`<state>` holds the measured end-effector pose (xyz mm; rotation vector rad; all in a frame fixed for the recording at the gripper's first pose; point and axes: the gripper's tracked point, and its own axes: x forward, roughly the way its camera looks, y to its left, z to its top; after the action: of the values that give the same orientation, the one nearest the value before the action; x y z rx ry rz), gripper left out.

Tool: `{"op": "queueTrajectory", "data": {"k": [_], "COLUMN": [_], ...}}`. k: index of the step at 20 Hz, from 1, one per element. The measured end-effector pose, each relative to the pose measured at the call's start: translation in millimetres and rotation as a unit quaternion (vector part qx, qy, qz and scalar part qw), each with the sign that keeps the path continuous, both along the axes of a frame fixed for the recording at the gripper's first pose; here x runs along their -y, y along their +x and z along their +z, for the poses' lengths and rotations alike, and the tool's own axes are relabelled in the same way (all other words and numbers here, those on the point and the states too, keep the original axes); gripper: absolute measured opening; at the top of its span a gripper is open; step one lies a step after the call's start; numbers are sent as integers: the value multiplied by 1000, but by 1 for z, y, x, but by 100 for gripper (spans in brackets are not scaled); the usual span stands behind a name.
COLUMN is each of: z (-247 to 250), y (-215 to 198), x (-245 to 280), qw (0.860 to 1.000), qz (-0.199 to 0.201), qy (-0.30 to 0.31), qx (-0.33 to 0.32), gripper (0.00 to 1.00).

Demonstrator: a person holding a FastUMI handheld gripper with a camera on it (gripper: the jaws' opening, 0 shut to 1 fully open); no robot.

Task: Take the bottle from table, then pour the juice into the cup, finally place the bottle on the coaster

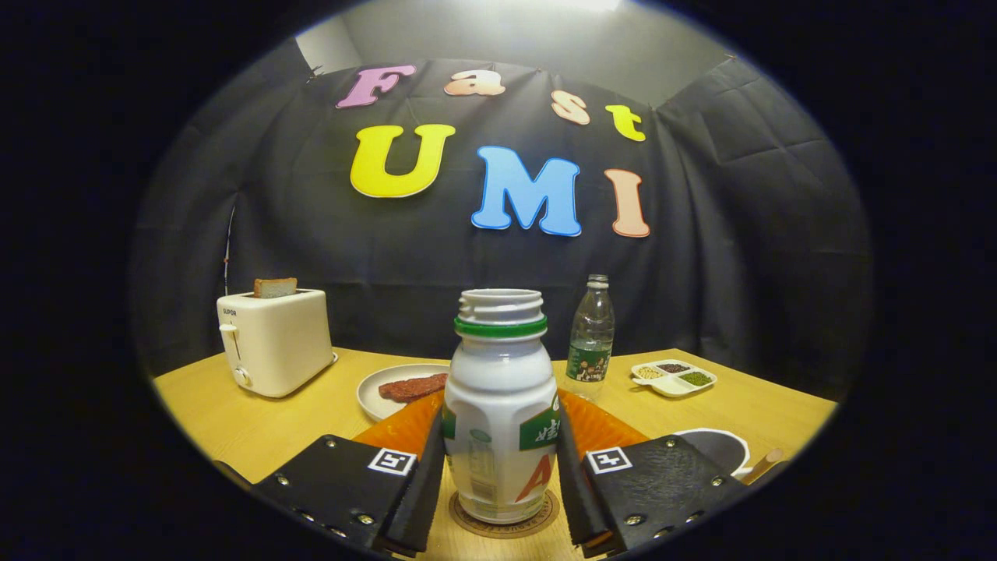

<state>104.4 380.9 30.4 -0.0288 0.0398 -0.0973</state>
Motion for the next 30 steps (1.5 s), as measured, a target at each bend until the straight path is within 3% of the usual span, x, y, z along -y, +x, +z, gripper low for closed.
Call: {"op": "queueTrajectory", "data": {"k": [10,12,15,19,22,30], "z": [-2,-8,-13,0,27,161], "y": [1,0,-1,-8,-27,-91], "x": [6,6,9,9,3,-27], "qw": [1000,999,999,1000,1000,995], "qz": [-3,-1,-2,-3,7,81], "qy": [24,42,48,20,12,9], "qx": [10,4,-3,3,6,63], "gripper": [67,71,98,99,99,99]}}
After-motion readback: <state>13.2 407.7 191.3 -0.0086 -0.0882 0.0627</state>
